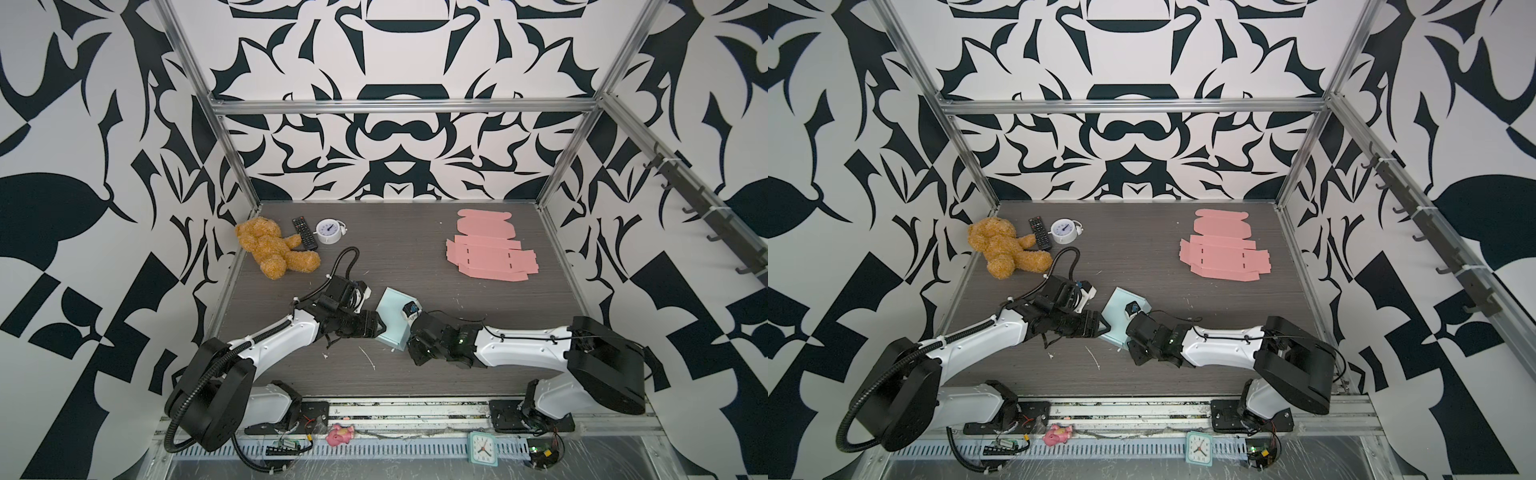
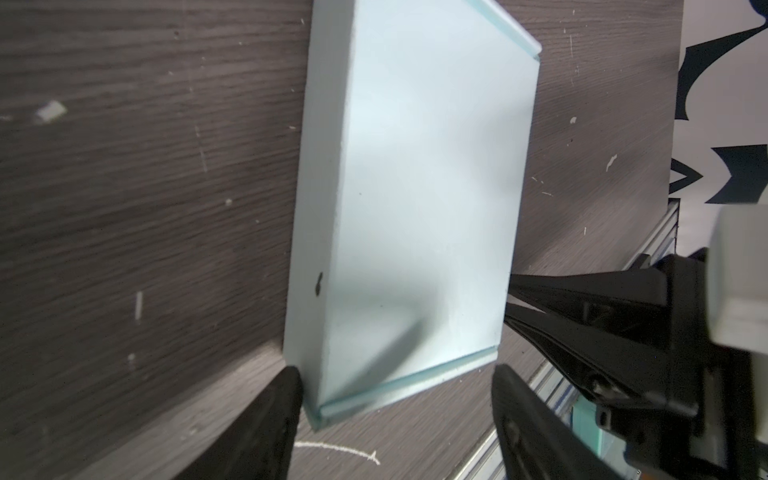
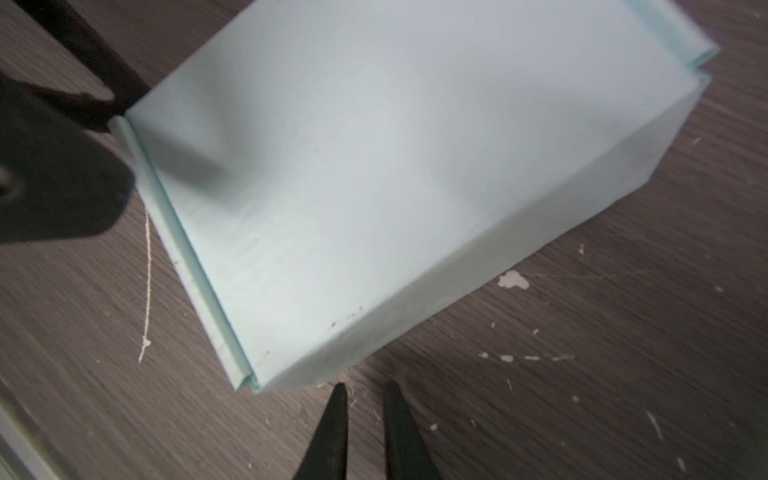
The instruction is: Fold the paper box
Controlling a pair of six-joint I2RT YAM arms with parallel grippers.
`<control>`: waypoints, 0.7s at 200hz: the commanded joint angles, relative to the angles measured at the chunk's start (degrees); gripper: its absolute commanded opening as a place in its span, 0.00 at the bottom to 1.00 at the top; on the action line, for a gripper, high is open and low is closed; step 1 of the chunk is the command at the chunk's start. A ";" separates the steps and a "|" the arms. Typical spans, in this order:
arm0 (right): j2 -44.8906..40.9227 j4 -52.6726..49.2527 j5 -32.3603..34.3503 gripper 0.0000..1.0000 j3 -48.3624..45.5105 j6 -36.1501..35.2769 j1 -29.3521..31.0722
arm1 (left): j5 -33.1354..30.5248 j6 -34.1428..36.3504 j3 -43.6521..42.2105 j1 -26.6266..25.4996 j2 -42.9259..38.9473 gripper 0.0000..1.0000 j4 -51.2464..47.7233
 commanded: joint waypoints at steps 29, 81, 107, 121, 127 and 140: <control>1.67 1.82 1.27 0.18 1.04 1.40 0.98 | 1.40 -1.45 -1.86 -0.50 -0.66 0.72 1.07; 1.89 2.22 1.03 0.18 1.77 1.59 1.22 | 2.81 -3.29 -3.37 -1.27 -2.83 0.69 3.44; 2.15 2.96 0.46 0.18 2.18 1.61 1.52 | 2.85 -4.27 -3.72 -2.09 -2.83 0.68 4.39; 2.22 3.31 0.22 0.18 2.32 1.69 1.67 | 2.90 -4.74 -3.67 -2.76 -2.91 0.67 4.73; 2.21 3.48 0.13 0.18 2.45 1.77 1.67 | 2.84 -4.79 -3.75 -3.02 -3.00 0.67 4.77; 2.15 3.76 0.04 0.18 2.61 1.86 1.90 | 2.81 -5.06 -3.84 -3.30 -3.09 0.67 4.94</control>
